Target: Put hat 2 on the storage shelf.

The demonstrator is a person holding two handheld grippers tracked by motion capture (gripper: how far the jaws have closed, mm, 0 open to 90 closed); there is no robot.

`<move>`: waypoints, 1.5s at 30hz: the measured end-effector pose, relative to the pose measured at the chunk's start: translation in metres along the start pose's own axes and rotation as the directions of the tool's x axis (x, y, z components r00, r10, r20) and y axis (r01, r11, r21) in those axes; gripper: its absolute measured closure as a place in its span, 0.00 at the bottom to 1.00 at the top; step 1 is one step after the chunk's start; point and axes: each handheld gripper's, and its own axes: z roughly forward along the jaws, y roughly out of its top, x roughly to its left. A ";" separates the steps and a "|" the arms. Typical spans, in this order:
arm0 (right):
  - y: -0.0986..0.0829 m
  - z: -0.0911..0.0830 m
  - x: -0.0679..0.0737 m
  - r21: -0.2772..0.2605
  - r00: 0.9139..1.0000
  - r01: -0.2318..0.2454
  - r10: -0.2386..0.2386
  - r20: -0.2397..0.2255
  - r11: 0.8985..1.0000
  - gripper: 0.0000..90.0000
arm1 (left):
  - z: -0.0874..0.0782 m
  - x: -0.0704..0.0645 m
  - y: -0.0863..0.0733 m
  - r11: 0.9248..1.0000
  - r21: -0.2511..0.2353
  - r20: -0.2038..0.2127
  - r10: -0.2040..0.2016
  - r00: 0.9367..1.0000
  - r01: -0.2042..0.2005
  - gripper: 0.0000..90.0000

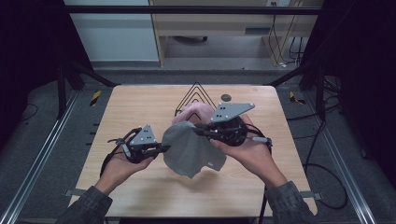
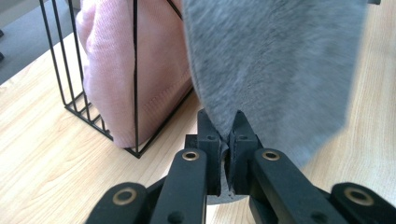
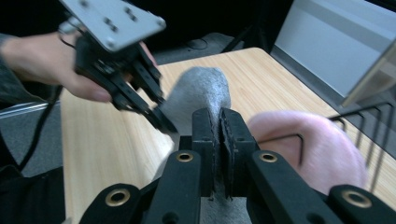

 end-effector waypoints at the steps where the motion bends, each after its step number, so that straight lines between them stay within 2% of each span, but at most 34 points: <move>1: -0.001 -0.002 -0.002 0.003 1.000 -0.007 0.007 0.007 1.000 0.95 | -0.002 0.000 0.003 1.000 0.003 -0.005 0.007 1.000 -0.007 0.95; 9: -0.002 -0.013 -0.012 -0.014 0.999 -0.026 0.027 0.041 1.000 0.95 | -0.011 -0.002 0.026 0.998 0.028 -0.025 0.049 0.998 -0.048 0.95; 19: 0.003 -0.023 -0.024 -0.034 0.996 -0.051 0.053 0.068 0.998 0.95 | -0.016 0.000 0.046 0.997 0.042 -0.033 0.066 0.997 -0.065 0.95; 25: 0.010 -0.031 -0.027 -0.045 0.995 -0.048 0.051 0.084 0.998 0.95 | -0.021 -0.002 0.061 0.995 0.049 -0.043 0.087 0.995 -0.085 0.95; 32: 0.031 -0.045 -0.038 -0.062 0.992 -0.036 0.043 0.122 0.997 0.95 | -0.031 0.007 0.089 0.997 0.017 -0.050 0.079 0.996 -0.078 0.95; 36: 0.045 -0.058 -0.053 -0.101 0.987 -0.049 0.064 0.147 0.994 0.95 | -0.037 0.012 0.108 0.997 -0.009 -0.058 0.076 0.995 -0.077 0.95; 39: 0.048 -0.064 -0.058 -0.117 0.985 -0.057 0.075 0.158 0.991 0.95 | -0.042 0.016 0.123 0.996 -0.027 -0.070 0.083 0.994 -0.085 0.95; 40: 0.049 -0.068 -0.064 -0.145 0.982 -0.070 0.093 0.165 0.987 0.95 | -0.043 0.016 0.127 0.996 -0.032 -0.074 0.082 0.994 -0.085 0.95; 45: 0.052 -0.076 -0.074 -0.176 0.976 -0.087 0.119 0.182 0.981 0.95 | -0.045 0.025 0.151 0.995 -0.042 -0.100 0.087 0.991 -0.091 0.96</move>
